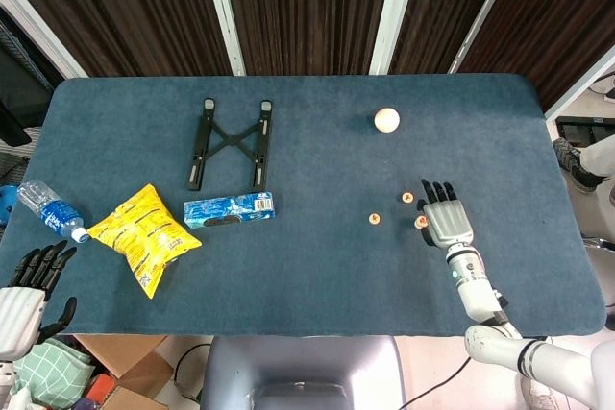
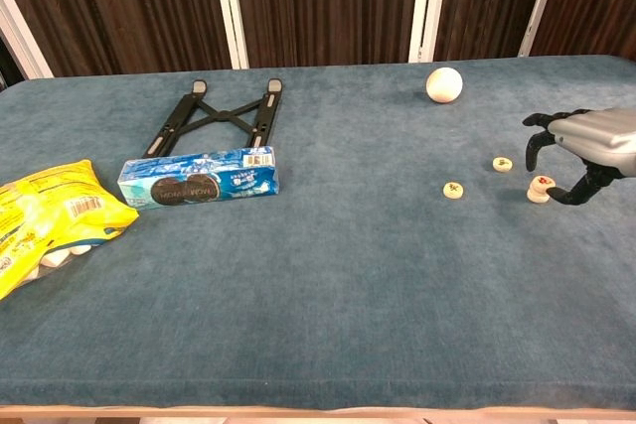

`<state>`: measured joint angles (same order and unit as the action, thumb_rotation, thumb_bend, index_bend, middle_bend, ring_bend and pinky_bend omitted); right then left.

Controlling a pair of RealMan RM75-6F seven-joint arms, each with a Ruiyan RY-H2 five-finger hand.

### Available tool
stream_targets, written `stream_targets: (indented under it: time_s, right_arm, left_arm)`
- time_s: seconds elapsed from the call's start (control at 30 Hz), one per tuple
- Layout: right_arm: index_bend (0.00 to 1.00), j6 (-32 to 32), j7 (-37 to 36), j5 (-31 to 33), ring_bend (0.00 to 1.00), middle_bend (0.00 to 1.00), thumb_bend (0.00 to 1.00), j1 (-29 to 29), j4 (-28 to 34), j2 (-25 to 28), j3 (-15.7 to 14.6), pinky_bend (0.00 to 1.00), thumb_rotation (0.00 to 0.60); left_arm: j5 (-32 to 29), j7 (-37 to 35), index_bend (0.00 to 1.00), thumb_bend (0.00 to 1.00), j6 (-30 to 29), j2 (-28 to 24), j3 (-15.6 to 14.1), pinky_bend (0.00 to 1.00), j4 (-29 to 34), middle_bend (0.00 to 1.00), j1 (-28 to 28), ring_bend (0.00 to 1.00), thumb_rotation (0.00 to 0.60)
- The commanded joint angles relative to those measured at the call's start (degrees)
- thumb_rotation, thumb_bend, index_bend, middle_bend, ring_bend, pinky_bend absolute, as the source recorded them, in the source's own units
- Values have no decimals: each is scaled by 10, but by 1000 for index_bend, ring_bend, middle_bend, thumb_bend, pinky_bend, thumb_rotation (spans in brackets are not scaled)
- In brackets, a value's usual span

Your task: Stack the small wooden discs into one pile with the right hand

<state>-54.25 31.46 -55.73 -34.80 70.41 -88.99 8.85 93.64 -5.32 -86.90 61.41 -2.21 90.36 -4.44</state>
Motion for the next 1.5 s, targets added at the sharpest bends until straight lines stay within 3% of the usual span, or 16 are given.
stream_targets:
  time_s: [0.03, 0.4, 0.9, 1.5]
  right_arm:
    - [453, -4, -4, -3, 0, 55, 518, 2, 7, 6, -1, 0, 600]
    - [423, 5, 4, 8, 0, 55, 518, 2, 7, 15, -9, 0, 600]
    - [460, 11, 12, 10, 0, 55, 518, -2, -10, -3, -20, 0, 600]
    - [456, 8, -2, 7, 0, 55, 518, -4, -8, -2, -15, 0, 600]
  left_arm:
    - [0, -1, 0, 492, -1, -1, 0, 71, 0, 0, 0, 0, 600]
    - [0, 4, 0, 492, -1, 1, 0, 70, 0, 0, 1, 0, 600]
    - [-1, 0, 0, 493, 0, 0, 1, 71, -1, 0, 0, 0, 600]
    - [-3, 2, 0, 492, 3, 1, 1, 71, 0, 0, -1, 0, 600]
